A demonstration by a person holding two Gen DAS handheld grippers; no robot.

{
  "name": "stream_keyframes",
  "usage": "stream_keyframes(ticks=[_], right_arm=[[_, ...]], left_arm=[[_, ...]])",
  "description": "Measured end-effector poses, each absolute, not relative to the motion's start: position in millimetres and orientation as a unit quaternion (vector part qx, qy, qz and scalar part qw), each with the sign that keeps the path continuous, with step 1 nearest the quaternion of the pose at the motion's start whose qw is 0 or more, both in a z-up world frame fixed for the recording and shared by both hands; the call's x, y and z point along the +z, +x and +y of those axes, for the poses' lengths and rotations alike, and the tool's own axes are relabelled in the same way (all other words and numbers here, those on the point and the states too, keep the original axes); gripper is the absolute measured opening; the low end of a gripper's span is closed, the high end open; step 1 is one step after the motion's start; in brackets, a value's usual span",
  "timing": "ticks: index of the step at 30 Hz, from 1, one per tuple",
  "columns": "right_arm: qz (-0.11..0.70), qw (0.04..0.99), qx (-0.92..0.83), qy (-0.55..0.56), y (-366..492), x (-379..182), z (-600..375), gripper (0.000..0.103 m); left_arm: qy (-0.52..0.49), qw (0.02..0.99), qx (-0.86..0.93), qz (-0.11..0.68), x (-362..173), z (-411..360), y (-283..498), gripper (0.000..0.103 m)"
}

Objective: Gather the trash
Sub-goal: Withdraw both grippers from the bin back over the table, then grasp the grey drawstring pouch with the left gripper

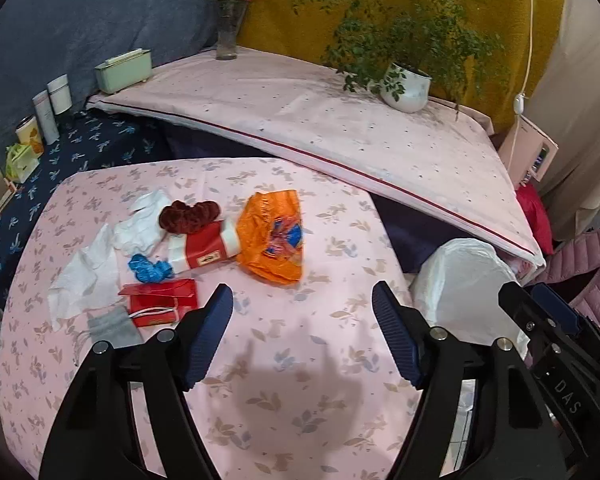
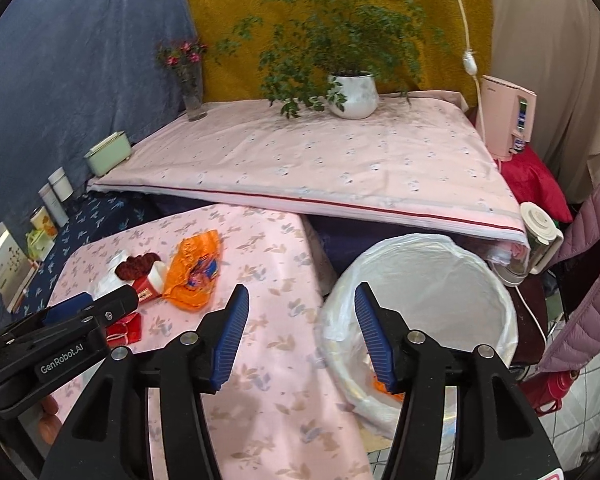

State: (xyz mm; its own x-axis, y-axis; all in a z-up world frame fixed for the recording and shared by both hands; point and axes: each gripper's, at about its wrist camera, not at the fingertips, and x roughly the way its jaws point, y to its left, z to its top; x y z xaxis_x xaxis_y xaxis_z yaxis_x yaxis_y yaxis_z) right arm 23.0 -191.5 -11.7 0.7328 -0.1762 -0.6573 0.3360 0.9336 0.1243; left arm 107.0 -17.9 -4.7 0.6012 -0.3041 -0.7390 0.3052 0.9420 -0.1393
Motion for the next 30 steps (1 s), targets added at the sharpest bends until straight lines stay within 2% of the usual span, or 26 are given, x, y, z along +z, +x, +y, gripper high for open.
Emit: stream_keyframes(ticks=[5, 10, 12, 17, 26, 29, 30], right_arm=[[0.352, 0.922, -0.116, 0.108, 37, -22, -161, 0.054], [0.366, 0.92, -0.095, 0.1, 50, -34, -130, 0.054], [0.37, 0.92, -0.089, 0.097, 55, -40, -118, 0.06], [0.383, 0.916, -0.074, 0.094, 65, -55, -91, 0.061], [0.416, 0.904, -0.057, 0.08, 79, -86, -54, 0.061], [0.421, 0.902, -0.055, 0.075, 83, -90, -48, 0.061], [0.423, 0.902, -0.056, 0.074, 85, -91, -47, 0.061]], left_arm=[[-0.005, 0.898, -0.125, 0.423, -22, 23, 116, 0.073], [-0.017, 0.895, -0.078, 0.44, -45, 68, 123, 0.084], [-0.026, 0.89, -0.063, 0.45, -55, 86, 125, 0.088], [-0.041, 0.874, -0.036, 0.483, -88, 122, 127, 0.091], [-0.066, 0.836, -0.023, 0.544, -143, 146, 139, 0.091], [-0.074, 0.831, -0.027, 0.551, -150, 148, 142, 0.088], [-0.069, 0.834, -0.028, 0.547, -150, 147, 141, 0.085]])
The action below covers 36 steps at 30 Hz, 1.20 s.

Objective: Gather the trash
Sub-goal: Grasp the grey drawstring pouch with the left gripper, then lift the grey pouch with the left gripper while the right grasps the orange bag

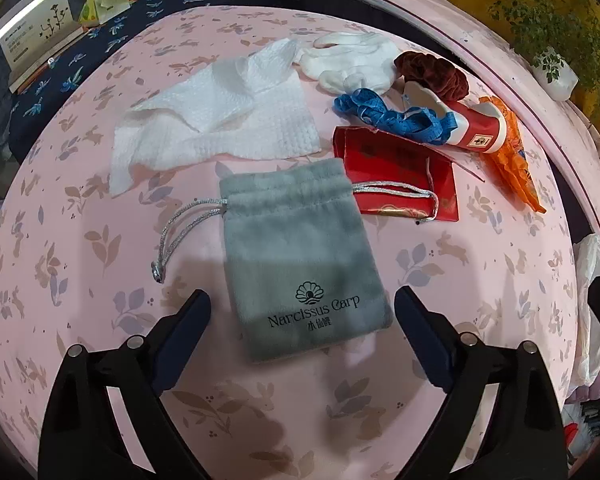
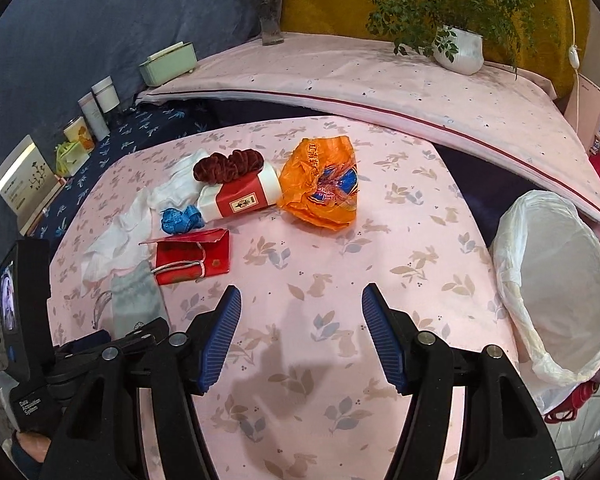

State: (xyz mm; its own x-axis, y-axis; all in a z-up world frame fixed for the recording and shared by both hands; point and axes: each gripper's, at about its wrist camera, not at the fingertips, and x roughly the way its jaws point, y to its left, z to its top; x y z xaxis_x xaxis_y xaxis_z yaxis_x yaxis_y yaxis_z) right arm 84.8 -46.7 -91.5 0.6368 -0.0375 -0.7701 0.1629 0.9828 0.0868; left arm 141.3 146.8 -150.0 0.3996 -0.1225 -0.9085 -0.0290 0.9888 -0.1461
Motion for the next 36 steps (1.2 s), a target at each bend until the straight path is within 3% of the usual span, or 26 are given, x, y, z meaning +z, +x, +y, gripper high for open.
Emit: stream_keyframes(ticks=[4, 9, 26, 36], right_arm=[[0.429, 0.898, -0.058, 0.076, 91, -97, -44, 0.061], [0.434, 0.896, -0.057, 0.076, 98, -102, -41, 0.061], [0.42, 0.898, -0.087, 0.096, 152, -93, -76, 0.061], [0.456, 0.876, -0.113, 0.113, 205, -131, -110, 0.061]], left_arm=[[-0.049, 0.839, -0.033, 0.54, -148, 143, 142, 0.06], [-0.048, 0.837, -0.046, 0.543, -144, 144, 145, 0.007], [-0.065, 0.886, -0.083, 0.452, -49, 137, 175, 0.005], [-0.078, 0.899, -0.121, 0.415, -13, 114, 199, 0.005]])
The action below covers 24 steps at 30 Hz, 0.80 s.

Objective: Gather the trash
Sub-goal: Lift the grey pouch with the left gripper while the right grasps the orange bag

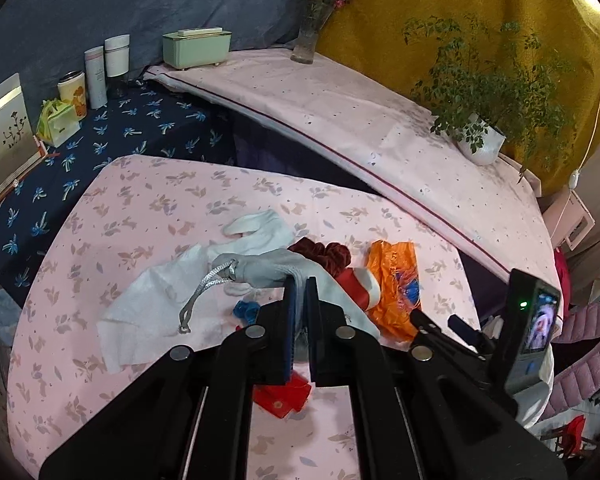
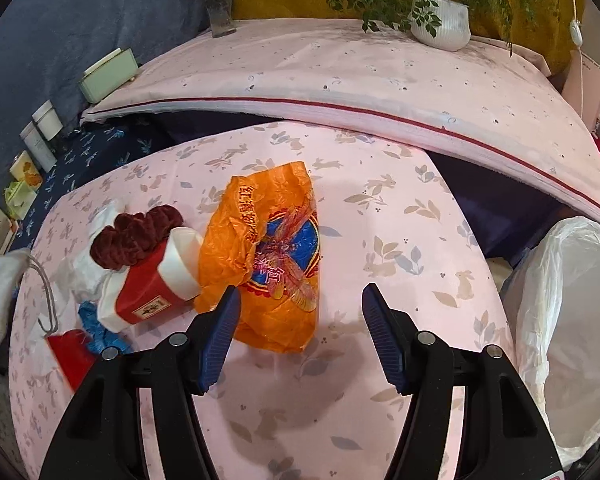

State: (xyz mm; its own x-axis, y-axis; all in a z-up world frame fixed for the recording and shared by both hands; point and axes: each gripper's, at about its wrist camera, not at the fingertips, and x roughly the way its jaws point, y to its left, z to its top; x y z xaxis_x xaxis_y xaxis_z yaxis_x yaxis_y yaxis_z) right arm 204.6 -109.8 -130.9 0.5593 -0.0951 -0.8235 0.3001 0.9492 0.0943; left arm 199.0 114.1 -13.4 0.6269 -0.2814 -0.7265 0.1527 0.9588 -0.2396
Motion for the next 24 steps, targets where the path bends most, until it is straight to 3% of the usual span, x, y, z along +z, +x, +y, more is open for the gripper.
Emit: stream_keyframes(ticks=[2, 7, 8, 10, 24], right_arm=[[0.467, 0.869, -0.113, 0.114, 210, -143, -114, 0.057], [0.471, 0.868, -0.111, 0.109, 209, -157, -116, 0.031], [0.471, 0.87, -0.103, 0.104, 208, -157, -114, 0.016], [0.471, 0.871, -0.105, 0.092, 205, -155, -112, 0.004], [0.388, 0.911, -0.098, 0.097, 146, -65, -134, 0.001]], left_arm=[[-0.076, 0.899, -0.124, 0.413, -11, 110, 202, 0.005], [-0.065, 0.898, -0.127, 0.415, -16, 98, 209, 0.005], [-0.062, 0.897, -0.126, 0.418, -18, 96, 210, 0.005], [-0.059, 0.895, -0.127, 0.424, -22, 91, 210, 0.005], [-0.029, 0.897, -0.157, 0.412, -1, 38, 172, 0.005]])
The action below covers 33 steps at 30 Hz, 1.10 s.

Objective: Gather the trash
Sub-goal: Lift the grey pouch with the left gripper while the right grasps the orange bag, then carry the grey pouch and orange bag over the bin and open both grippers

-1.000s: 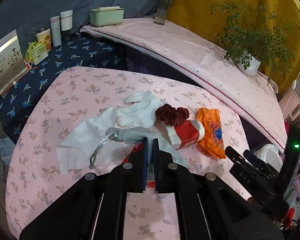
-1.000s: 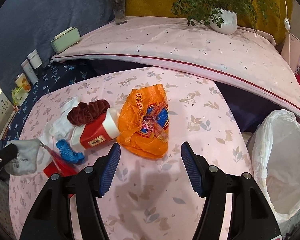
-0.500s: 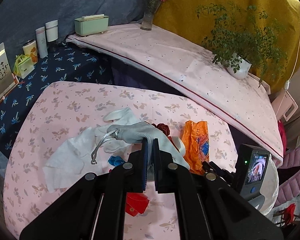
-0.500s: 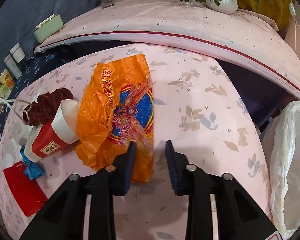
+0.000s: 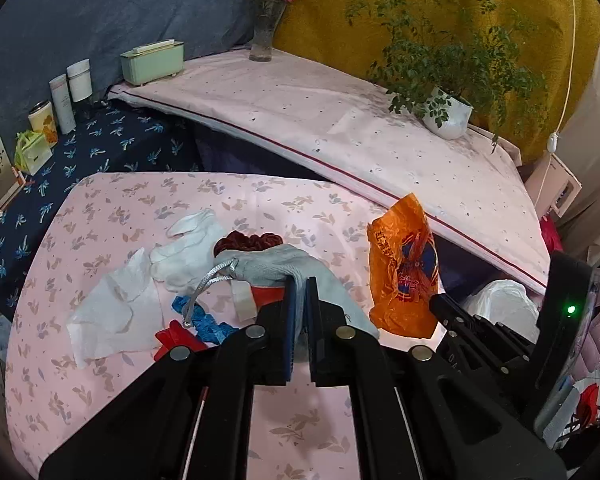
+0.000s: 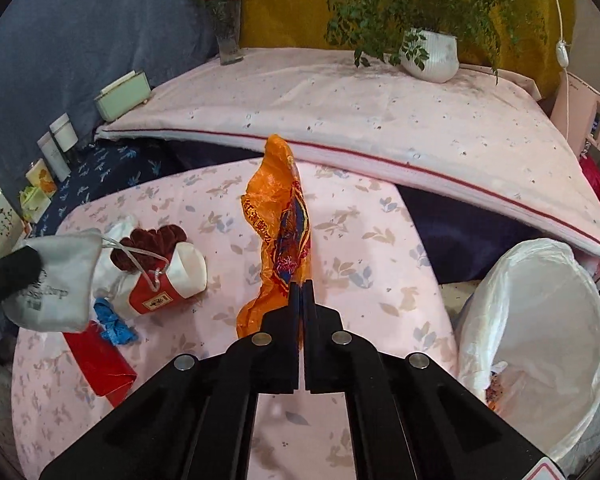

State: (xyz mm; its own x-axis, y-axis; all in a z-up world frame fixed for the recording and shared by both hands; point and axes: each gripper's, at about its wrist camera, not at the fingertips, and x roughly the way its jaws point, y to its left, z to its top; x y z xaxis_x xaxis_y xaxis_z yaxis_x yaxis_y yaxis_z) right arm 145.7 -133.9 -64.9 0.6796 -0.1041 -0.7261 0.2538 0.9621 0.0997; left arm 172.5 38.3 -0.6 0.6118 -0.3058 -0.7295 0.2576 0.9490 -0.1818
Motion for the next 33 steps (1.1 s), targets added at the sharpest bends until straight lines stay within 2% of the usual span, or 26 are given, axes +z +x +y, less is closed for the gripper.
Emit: stream_keyframes(ticks=[12, 33], right_arm=[[0.317, 0.934, -0.124, 0.108, 72, 4, -182, 0.001], [0.286, 0.92, -0.217, 0.157, -38, 7, -298, 0.002]], left_arm=[[0.005, 0.898, -0.211, 0.386, 34, -38, 120, 0.005], [0.077, 0.868, -0.311, 0.379, 35, -175, 44, 0.005]])
